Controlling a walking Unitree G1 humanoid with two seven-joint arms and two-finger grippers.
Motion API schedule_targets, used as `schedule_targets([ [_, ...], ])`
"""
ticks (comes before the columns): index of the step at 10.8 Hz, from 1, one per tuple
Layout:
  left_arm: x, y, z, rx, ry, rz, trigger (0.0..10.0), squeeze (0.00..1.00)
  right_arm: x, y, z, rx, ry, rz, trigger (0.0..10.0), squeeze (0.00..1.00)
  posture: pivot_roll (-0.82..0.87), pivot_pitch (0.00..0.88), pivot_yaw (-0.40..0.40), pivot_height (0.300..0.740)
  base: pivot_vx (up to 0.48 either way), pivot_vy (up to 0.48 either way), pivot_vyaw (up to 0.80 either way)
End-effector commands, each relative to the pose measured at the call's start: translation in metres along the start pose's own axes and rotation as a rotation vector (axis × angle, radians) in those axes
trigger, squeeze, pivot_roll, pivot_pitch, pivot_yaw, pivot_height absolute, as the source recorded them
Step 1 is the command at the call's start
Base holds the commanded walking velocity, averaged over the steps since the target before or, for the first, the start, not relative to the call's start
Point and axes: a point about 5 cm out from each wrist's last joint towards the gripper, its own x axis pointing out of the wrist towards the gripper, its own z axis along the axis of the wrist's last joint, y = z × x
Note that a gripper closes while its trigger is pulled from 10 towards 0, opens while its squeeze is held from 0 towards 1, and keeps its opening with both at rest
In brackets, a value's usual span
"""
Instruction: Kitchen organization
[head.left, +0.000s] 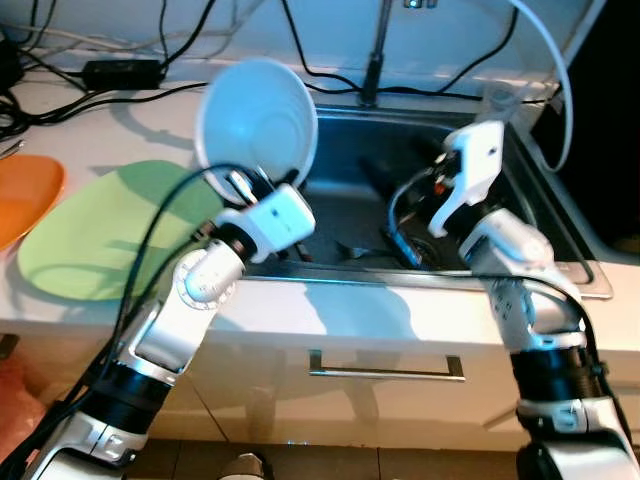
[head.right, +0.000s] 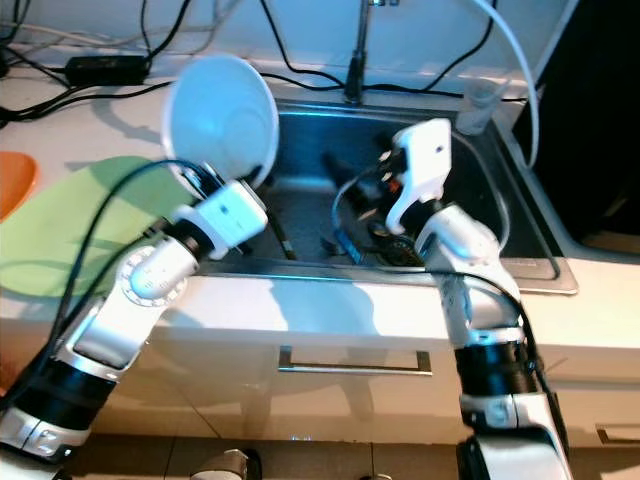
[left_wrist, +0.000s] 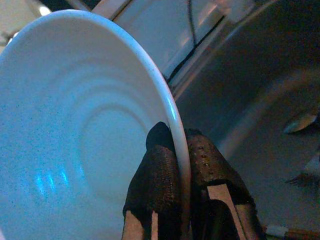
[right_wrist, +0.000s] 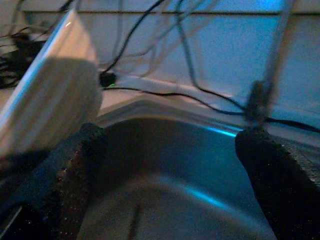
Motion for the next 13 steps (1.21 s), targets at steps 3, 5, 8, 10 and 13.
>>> schedule_targets([
  [3,0.016,-0.015,0.009,0.122,-0.082,-0.03,0.0,0.0,0.008,-0.012,0.023,0.005,-0.023,-0.117,10.0,0.0,0.02,0.089,-0.025,0.74,0.0,0.0,0.0],
  [5,0.021,-0.029,0.013,0.187,-0.124,-0.069,0.0,0.0,0.013,-0.009,0.021,0.031,0.013,-0.101,10.0,0.0,0.02,0.089,-0.027,0.74,0.0,0.0,0.0],
  [8,0.037,-0.049,0.014,0.273,-0.159,-0.113,0.0,0.0,0.023,-0.002,0.022,0.046,0.075,-0.069,10.0,0.0,0.01,0.093,-0.027,0.74,0.0,0.0,0.0],
  [10,0.045,-0.054,0.014,0.314,-0.155,-0.126,0.0,0.0,0.03,0.005,0.024,0.042,0.083,-0.038,10.0,0.0,0.01,0.098,-0.029,0.74,0.0,0.0,0.0],
  [13,0.052,-0.054,0.007,0.298,-0.112,-0.091,0.0,0.0,0.032,0.005,0.05,0.04,-0.073,-0.064,10.0,0.0,0.01,0.101,-0.031,0.74,0.0,0.0,0.0],
])
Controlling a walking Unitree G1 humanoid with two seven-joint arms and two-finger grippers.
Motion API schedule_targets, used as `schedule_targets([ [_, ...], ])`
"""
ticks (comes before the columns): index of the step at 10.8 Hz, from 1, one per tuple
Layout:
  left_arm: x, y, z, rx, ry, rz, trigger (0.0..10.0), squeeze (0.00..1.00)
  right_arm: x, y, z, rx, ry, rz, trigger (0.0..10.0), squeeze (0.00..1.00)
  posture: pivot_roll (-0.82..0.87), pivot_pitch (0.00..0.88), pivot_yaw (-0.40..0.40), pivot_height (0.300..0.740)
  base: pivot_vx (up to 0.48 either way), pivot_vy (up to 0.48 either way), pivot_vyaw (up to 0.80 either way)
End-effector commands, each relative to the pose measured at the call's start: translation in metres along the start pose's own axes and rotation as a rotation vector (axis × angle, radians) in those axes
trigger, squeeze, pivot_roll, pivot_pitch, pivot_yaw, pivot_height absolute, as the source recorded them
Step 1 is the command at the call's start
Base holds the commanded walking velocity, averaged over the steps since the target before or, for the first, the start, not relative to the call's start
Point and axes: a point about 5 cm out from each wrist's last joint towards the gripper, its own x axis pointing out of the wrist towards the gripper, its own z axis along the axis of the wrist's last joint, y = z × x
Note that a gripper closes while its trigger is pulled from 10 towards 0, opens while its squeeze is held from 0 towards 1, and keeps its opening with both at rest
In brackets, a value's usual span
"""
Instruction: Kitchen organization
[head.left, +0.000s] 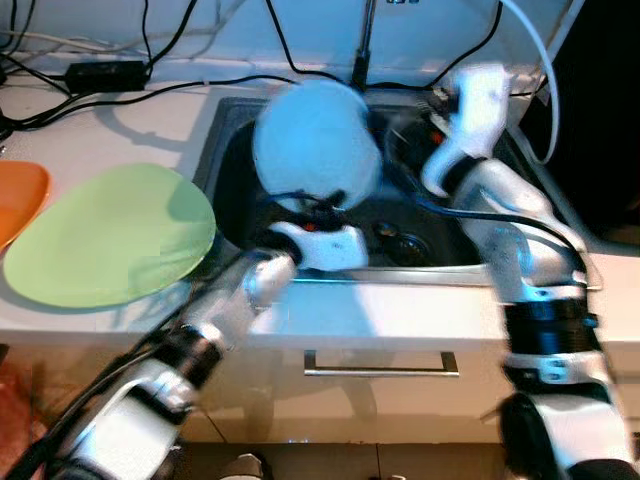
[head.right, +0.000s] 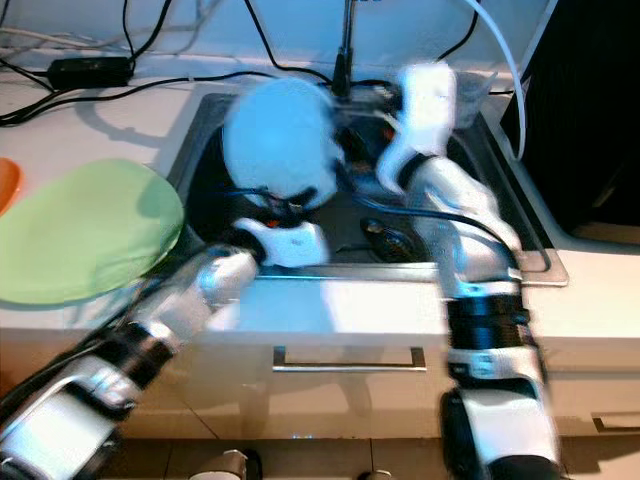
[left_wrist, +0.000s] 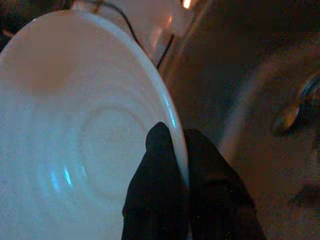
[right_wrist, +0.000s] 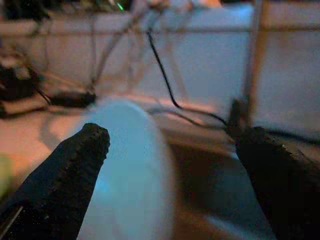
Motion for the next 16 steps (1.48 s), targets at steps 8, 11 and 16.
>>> schedule_targets([
  [8,0.008,0.013,0.003,0.108,-0.027,0.105,0.0,0.0,-0.001,-0.006,-0.027,-0.032,0.19,-0.006,10.0,0.0,0.01,0.098,-0.037,0.74,0.0,0.0,0.0],
  [11,0.008,0.011,0.009,0.103,-0.053,0.12,0.0,0.0,0.01,-0.012,-0.035,-0.02,0.236,0.005,10.0,0.0,0.01,0.102,-0.04,0.74,0.0,0.0,0.0],
  [16,0.0,-0.001,0.019,0.096,-0.094,0.132,0.0,0.0,0.033,-0.011,-0.019,-0.06,0.188,0.04,10.0,0.0,0.02,0.116,-0.049,0.74,0.0,0.0,0.0],
])
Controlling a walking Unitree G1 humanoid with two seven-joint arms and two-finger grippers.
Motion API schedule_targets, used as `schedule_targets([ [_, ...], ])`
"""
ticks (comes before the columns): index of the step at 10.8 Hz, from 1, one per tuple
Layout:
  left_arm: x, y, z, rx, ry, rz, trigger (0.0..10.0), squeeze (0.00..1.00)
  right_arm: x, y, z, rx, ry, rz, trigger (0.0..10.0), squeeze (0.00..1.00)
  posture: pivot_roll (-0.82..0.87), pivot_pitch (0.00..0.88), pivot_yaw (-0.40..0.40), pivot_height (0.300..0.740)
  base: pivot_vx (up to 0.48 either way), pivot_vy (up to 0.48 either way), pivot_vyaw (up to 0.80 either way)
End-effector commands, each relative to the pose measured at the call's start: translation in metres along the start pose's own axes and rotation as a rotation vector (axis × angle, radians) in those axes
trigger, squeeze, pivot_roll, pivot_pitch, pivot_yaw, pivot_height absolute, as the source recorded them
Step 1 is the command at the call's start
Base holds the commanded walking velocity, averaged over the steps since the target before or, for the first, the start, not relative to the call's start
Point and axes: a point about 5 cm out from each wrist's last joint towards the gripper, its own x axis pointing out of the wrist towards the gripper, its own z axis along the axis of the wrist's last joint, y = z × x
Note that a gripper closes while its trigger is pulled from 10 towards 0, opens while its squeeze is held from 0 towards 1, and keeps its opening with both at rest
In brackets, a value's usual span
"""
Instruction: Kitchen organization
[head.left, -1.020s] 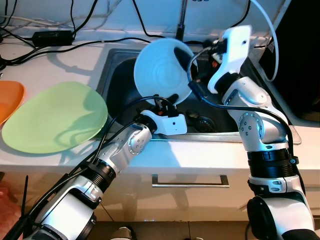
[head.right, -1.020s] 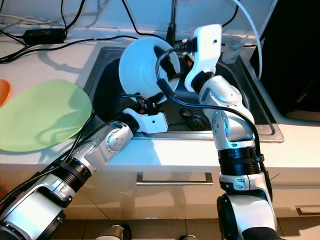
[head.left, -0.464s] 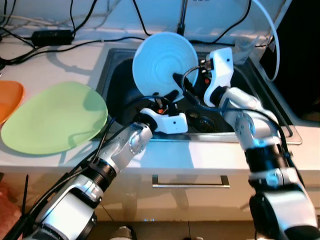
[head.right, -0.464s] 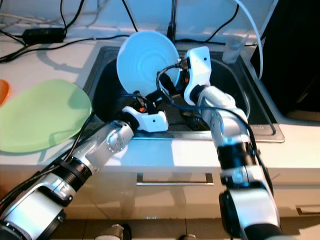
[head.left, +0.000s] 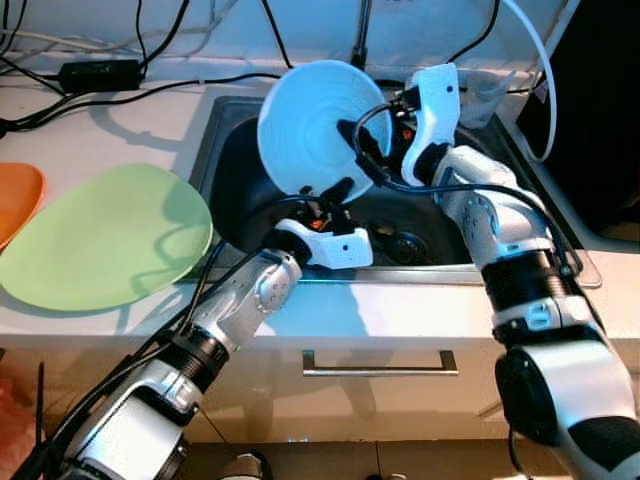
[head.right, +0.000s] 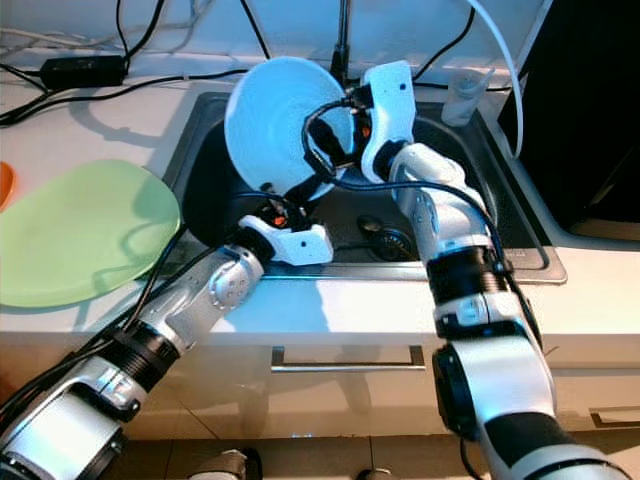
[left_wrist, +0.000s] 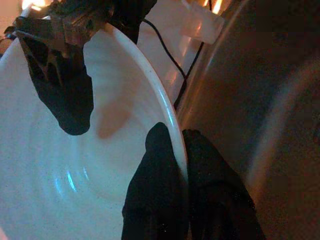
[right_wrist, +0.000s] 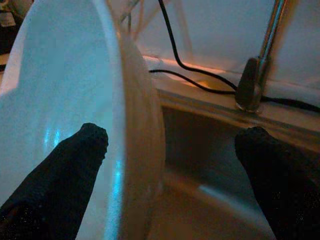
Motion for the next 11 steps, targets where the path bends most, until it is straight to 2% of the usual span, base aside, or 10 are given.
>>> schedule_targets([
  [1,0.0,-0.006,0.019,0.005,-0.086,0.011,0.0,0.0,0.002,-0.002,0.004,-0.012,-0.008,-0.006,4.9,0.0,0.01,0.12,-0.053,0.74,0.0,0.0,0.0],
  [2,-0.001,-0.007,0.02,0.003,-0.085,0.013,0.0,0.0,0.004,-0.002,0.002,0.017,-0.001,0.001,0.0,0.0,0.02,0.124,-0.057,0.74,0.0,0.0,0.0],
  [6,-0.002,-0.009,0.02,0.005,-0.078,0.016,0.0,0.0,0.007,-0.004,-0.003,0.065,0.019,0.02,0.0,0.0,0.01,0.122,-0.059,0.74,0.0,0.0,0.0],
  [10,-0.003,-0.011,0.022,0.007,-0.09,0.009,0.0,0.0,0.005,-0.002,-0.015,0.201,0.076,0.085,0.0,0.0,0.01,0.115,-0.058,0.74,0.0,0.0,0.0],
  [11,-0.004,-0.012,0.022,0.008,-0.092,0.009,0.0,0.0,0.005,-0.004,-0.017,0.202,0.081,0.088,0.0,0.0,0.01,0.114,-0.059,0.74,0.0,0.0,0.0],
])
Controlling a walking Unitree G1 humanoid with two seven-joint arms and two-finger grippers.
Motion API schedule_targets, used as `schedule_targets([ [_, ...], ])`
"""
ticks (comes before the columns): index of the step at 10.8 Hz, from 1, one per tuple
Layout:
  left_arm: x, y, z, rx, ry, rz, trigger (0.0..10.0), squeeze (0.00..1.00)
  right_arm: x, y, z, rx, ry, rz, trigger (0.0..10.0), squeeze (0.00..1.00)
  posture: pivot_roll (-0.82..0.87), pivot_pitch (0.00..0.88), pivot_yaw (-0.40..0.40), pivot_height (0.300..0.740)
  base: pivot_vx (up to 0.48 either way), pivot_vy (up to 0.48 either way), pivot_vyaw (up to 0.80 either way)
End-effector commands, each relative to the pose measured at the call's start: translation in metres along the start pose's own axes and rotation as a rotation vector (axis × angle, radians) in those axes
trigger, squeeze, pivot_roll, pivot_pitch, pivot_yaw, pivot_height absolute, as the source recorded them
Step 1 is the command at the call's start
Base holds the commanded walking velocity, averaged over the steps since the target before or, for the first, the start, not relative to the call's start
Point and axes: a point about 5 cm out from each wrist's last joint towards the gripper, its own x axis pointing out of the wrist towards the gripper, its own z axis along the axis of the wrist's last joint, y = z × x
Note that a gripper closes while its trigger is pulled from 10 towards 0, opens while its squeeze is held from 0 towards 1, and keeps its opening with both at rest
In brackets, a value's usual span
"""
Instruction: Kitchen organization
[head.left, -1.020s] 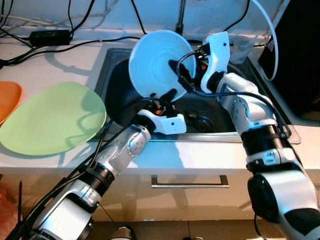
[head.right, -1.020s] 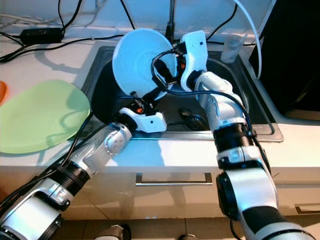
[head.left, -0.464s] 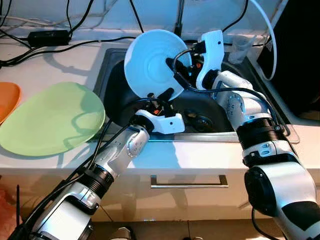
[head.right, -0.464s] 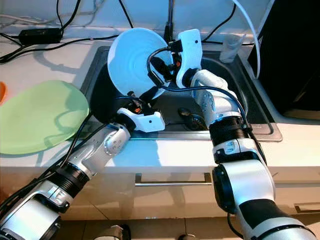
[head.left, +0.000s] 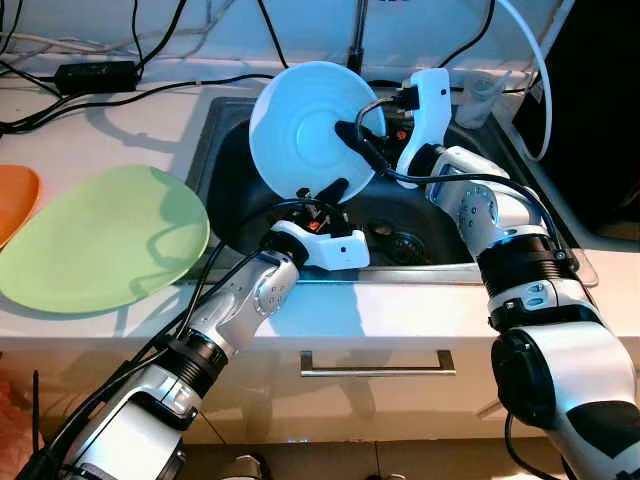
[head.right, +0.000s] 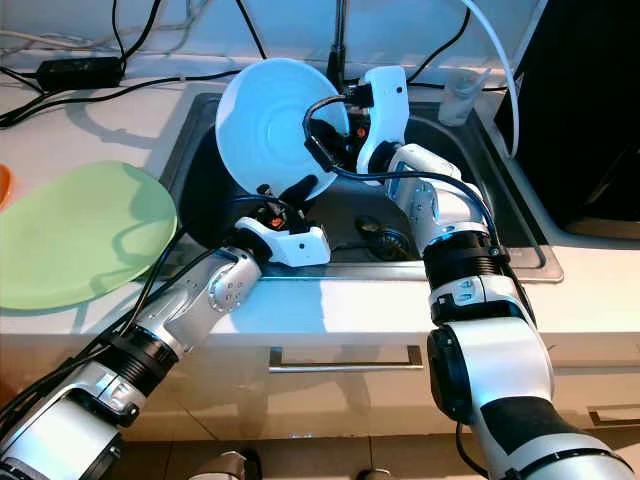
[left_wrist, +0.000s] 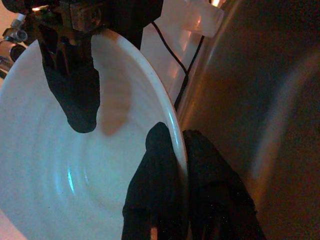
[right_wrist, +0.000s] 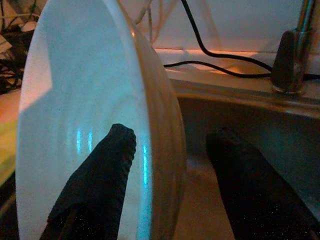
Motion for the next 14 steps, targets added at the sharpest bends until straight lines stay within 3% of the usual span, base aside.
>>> schedule_targets([
  [1,-0.002,-0.0096,0.024,-0.026,-0.113,0.011,0.0,0.0,-0.0014,-0.0057,-0.0099,0.046,0.05,-0.024,0.0,0.0,0.01,0.113,-0.058,0.74,0.0,0.0,0.0],
  [6,-0.0039,-0.0107,0.0259,-0.024,-0.127,0.006,0.0,0.0,-0.0042,-0.0085,-0.016,0.062,0.076,-0.013,0.0,0.0,0.01,0.111,-0.055,0.74,0.0,0.0,0.0],
  [8,-0.0027,-0.0104,0.0285,-0.025,-0.135,0.009,1.1,0.0,-0.0046,-0.0099,-0.0157,0.05,0.076,-0.021,0.0,0.0,0.01,0.111,-0.054,0.74,0.0,0.0,0.0],
  [11,-0.0021,-0.0104,0.0287,-0.026,-0.136,0.011,1.6,0.0,-0.0055,-0.0111,-0.0165,0.045,0.08,-0.025,0.0,0.0,0.01,0.111,-0.056,0.74,0.0,0.0,0.0],
  [12,-0.002,-0.0104,0.029,-0.028,-0.137,0.012,0.8,0.0,-0.0055,-0.0114,-0.0162,0.044,0.078,-0.027,2.3,0.0,0.01,0.111,-0.055,0.74,0.0,0.0,0.0],
  [13,-0.0017,-0.01,0.0294,-0.029,-0.138,0.015,4.4,0.0,-0.0056,-0.0119,-0.0159,0.042,0.08,-0.031,8.2,0.0,0.01,0.111,-0.056,0.74,0.0,0.0,0.0],
  [14,-0.0016,-0.0097,0.0293,-0.027,-0.138,0.018,4.9,0.0,-0.0058,-0.0124,-0.0161,0.04,0.082,-0.035,10.0,0.0,0.01,0.111,-0.056,0.74,0.0,0.0,0.0],
])
